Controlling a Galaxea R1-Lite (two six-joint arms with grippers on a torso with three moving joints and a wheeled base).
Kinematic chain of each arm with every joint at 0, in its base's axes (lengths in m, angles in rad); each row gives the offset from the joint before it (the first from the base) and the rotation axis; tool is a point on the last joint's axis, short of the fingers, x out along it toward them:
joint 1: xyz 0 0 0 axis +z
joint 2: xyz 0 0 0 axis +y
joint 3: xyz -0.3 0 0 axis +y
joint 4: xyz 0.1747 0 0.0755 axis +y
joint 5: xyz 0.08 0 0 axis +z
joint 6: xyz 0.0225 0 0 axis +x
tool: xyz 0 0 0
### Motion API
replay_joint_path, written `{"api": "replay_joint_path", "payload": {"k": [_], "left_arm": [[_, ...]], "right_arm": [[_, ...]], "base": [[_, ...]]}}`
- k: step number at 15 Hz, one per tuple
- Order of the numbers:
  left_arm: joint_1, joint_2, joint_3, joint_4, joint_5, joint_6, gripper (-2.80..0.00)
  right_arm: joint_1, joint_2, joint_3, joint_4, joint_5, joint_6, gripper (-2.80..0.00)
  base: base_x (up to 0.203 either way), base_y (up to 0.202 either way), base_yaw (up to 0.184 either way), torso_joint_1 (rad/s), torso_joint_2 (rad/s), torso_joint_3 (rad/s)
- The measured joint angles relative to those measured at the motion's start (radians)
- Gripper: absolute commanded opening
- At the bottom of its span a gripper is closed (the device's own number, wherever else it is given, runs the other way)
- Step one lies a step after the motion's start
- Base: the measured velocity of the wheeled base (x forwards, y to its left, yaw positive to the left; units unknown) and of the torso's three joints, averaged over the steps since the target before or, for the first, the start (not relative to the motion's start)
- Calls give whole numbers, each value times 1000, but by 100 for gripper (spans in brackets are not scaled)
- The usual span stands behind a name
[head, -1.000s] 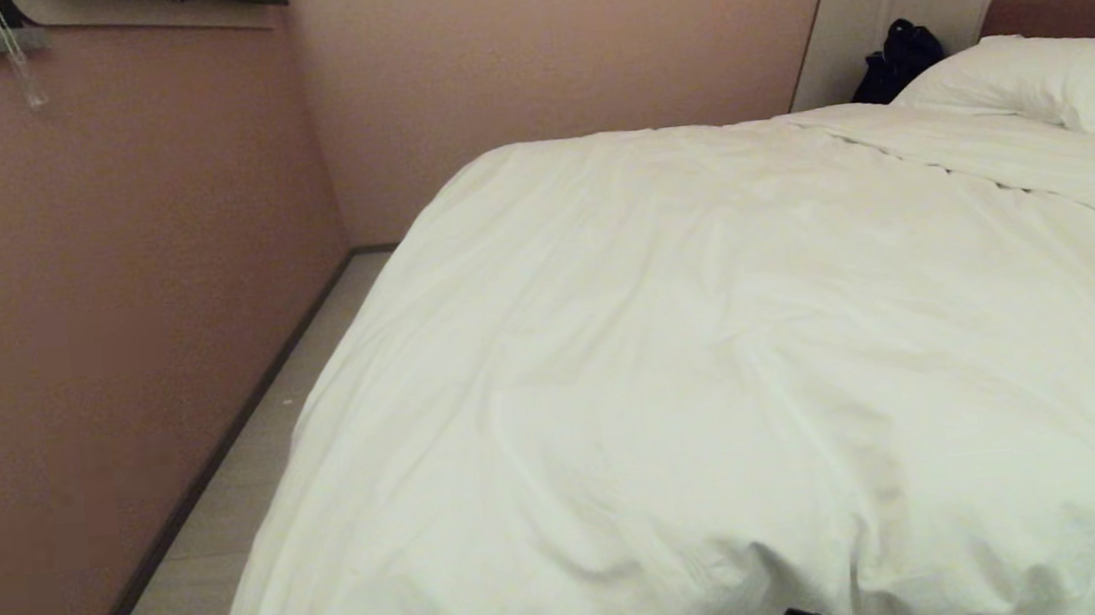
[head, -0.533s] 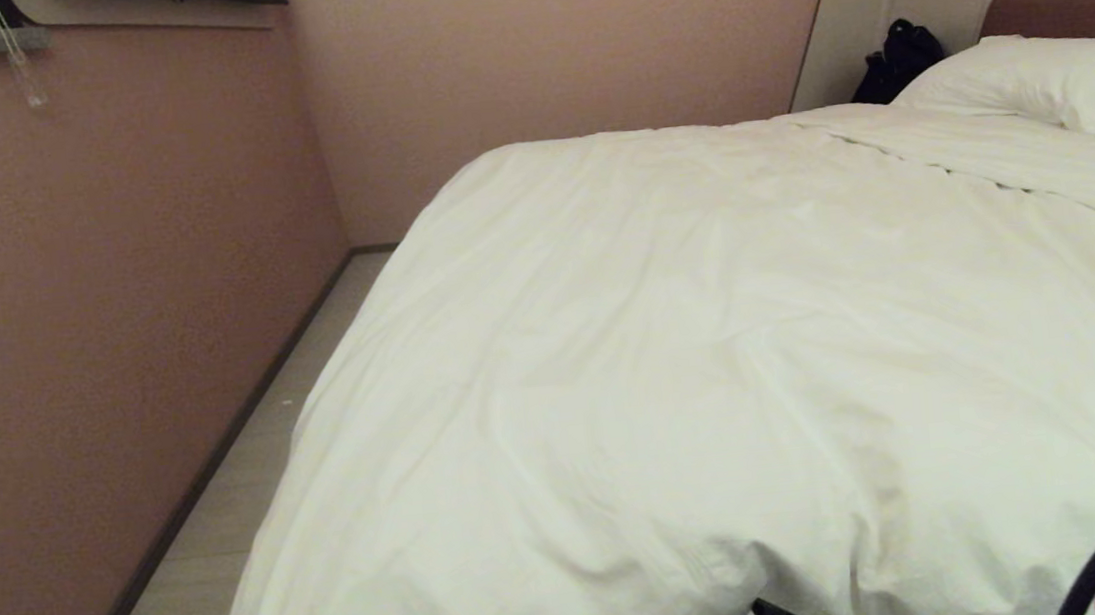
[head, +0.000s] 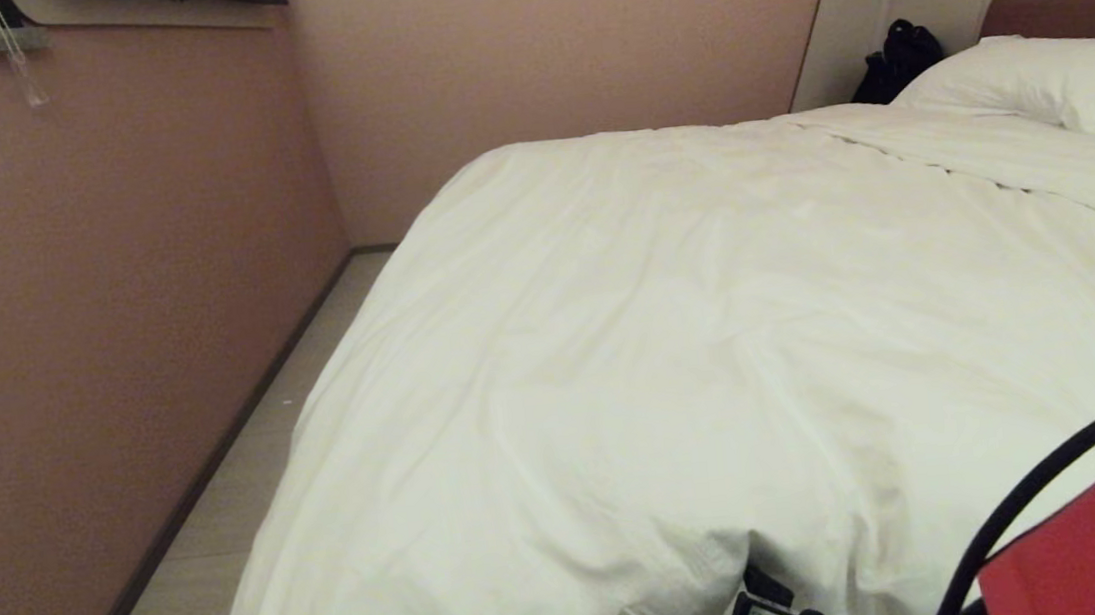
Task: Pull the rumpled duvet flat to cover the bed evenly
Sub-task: Flatten the corners of the folded blanket
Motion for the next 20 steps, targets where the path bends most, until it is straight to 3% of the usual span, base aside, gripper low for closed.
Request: {"api": "replay_joint_path", "payload": {"k": [8,9,20], "left_arm": [[0,0,0,0,0,0,-280],[0,0,0,0,0,0,-280],[0,0,0,0,0,0,-280]], "right_arm": [[-108,80,-110,-1,-1,2,0],[-116,90,-125,0,-2,3,-280],[-160,130,-194,0,5,19,-280]], "base": [[0,0,0,0,0,0],[0,0,0,0,0,0],[0,0,0,0,0,0]]}}
